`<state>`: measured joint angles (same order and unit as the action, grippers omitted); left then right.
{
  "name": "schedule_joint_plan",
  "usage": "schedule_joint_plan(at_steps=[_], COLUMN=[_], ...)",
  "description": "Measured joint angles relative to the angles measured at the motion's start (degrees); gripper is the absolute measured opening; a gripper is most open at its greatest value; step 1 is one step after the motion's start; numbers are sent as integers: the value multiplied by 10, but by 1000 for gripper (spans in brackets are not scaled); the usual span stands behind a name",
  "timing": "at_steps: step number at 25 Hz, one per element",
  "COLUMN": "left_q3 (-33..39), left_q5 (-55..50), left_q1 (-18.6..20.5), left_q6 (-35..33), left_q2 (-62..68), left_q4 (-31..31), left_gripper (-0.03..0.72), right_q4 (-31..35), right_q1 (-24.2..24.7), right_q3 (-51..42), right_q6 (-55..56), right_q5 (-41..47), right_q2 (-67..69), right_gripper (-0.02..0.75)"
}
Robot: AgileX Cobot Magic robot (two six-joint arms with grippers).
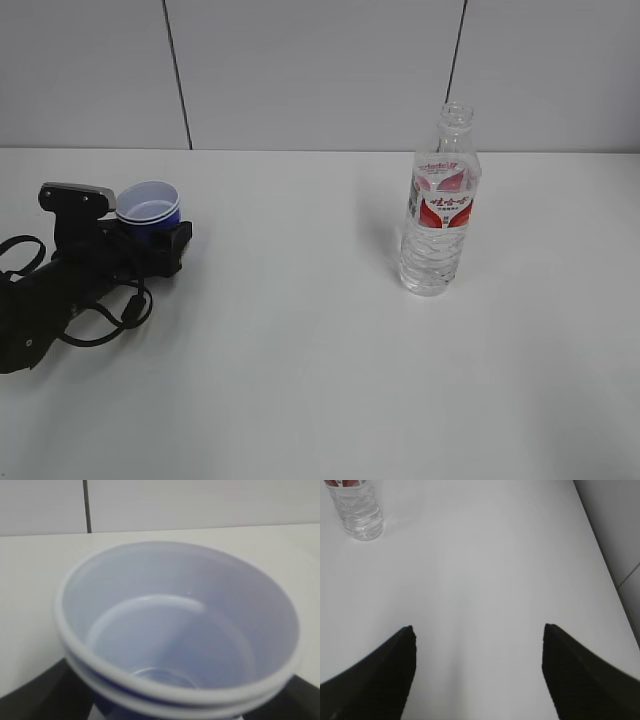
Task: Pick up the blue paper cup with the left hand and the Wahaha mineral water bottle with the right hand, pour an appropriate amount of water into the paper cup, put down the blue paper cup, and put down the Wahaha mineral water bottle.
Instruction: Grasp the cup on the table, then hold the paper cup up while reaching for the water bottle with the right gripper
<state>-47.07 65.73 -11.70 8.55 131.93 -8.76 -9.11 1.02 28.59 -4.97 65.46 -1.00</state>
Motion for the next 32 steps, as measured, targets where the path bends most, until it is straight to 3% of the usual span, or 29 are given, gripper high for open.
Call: schedule_joint_plan(at_steps=[8,19,32], left_q3=[0,0,0], left_q5=[0,0,0], left_q1=[0,0,0], left_q6=[0,0,0], left_q2=[0,0,0], left_q4=[0,-5,-33], left_gripper=[588,453,444], right_q4=[0,0,0], right_q1=[0,0,0], right_q3=[0,0,0], right_q6=[0,0,0], right_q5=[0,0,0], right_q2=[0,0,0], right_gripper=[587,587,587])
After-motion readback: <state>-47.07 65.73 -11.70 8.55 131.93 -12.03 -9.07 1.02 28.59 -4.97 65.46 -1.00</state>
